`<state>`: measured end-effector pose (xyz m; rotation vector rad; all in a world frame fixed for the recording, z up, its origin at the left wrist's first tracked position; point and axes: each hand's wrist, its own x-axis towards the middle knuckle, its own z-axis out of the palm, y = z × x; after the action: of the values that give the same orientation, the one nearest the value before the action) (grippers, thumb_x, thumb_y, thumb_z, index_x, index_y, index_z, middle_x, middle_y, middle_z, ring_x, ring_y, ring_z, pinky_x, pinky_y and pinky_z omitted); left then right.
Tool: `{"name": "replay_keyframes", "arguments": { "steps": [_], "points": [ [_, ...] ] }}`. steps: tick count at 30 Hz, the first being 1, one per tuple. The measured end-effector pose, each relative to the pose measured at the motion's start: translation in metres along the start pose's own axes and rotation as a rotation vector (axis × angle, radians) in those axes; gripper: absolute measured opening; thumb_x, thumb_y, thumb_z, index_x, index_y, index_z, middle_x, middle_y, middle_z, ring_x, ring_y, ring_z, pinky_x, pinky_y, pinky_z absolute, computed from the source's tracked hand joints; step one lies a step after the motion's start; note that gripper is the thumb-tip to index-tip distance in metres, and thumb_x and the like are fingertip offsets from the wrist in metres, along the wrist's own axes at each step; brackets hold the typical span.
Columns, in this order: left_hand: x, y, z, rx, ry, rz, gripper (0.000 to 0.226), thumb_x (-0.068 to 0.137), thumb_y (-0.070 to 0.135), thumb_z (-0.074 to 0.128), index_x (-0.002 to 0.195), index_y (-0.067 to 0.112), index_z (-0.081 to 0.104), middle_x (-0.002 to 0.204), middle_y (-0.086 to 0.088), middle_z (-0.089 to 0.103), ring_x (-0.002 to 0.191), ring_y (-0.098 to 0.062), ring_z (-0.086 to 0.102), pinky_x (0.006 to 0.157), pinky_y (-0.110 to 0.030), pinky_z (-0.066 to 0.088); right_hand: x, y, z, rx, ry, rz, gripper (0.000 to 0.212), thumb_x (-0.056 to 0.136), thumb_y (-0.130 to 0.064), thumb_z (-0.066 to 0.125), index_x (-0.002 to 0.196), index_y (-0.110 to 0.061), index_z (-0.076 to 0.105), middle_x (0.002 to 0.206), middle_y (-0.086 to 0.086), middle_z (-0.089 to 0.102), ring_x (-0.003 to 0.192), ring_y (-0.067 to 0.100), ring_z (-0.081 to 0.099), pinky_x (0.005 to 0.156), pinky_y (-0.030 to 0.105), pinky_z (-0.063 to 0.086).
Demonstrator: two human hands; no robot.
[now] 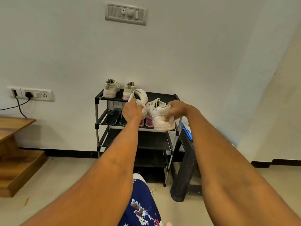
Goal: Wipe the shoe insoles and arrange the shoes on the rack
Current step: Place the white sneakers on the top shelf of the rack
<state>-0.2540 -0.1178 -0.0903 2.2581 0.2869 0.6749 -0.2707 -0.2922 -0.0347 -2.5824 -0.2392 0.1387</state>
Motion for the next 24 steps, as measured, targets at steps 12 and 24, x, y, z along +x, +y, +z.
{"name": "replay_keyframes", "arguments": {
  "steps": [12,24],
  "points": [
    [0.051,0.017,0.031,-0.047,-0.010,0.012,0.026,0.088,0.031,0.063,0.103,0.011,0.057,0.106,-0.011,0.065,0.098,-0.027,0.061,0.076,-0.035,0.044,0.062,0.008,-0.013,-0.095,0.315,0.074,0.063,0.074,-0.022,0.073,0.131,-0.014,0.048,0.126,0.010,0.057,0.112,0.027,0.054,0.080,0.028,0.039],
    [0.159,0.024,0.128,0.035,-0.018,0.037,0.033,0.091,0.034,0.058,0.117,0.014,0.055,0.114,-0.009,0.061,0.104,-0.024,0.059,0.081,-0.034,0.045,0.202,0.048,-0.041,-0.056,0.269,0.084,0.053,0.078,-0.020,0.070,0.127,-0.013,0.051,0.123,0.011,0.057,0.108,0.026,0.055,0.080,0.027,0.040]
  ]
}}
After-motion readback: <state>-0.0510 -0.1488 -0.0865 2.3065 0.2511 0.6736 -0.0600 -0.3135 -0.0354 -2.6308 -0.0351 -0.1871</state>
